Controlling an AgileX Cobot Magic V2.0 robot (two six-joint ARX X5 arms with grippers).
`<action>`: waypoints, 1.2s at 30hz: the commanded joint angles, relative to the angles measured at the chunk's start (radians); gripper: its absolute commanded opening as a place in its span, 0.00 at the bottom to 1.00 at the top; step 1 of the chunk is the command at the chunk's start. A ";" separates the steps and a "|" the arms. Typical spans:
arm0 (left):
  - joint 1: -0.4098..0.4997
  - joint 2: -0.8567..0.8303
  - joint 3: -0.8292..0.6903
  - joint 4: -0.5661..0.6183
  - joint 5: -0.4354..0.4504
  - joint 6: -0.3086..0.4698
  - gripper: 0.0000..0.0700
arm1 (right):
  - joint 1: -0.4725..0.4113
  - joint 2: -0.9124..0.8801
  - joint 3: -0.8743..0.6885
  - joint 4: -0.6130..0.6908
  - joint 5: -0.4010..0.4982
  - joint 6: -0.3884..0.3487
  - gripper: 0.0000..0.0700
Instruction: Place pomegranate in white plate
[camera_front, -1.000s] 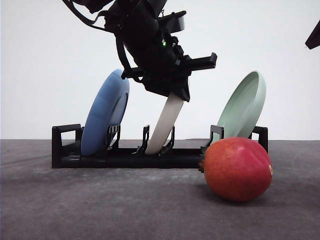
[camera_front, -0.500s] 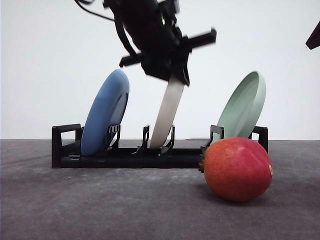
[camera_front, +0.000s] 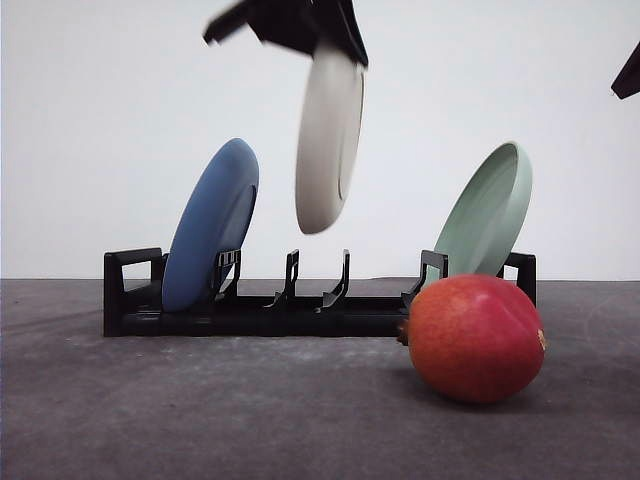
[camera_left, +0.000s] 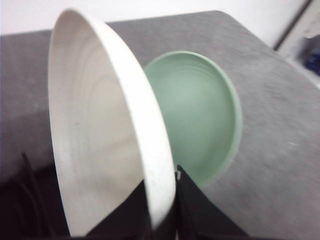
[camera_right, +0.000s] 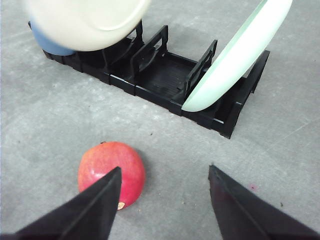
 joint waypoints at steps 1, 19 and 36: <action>-0.017 -0.033 0.025 -0.028 0.006 -0.020 0.00 | 0.005 0.003 0.014 0.006 0.000 -0.004 0.50; -0.151 -0.475 -0.399 -0.129 -0.036 0.120 0.00 | 0.005 0.003 0.014 0.005 0.000 -0.004 0.50; -0.306 -0.222 -0.421 -0.283 -0.287 0.637 0.00 | 0.005 0.003 0.014 -0.004 0.000 -0.005 0.50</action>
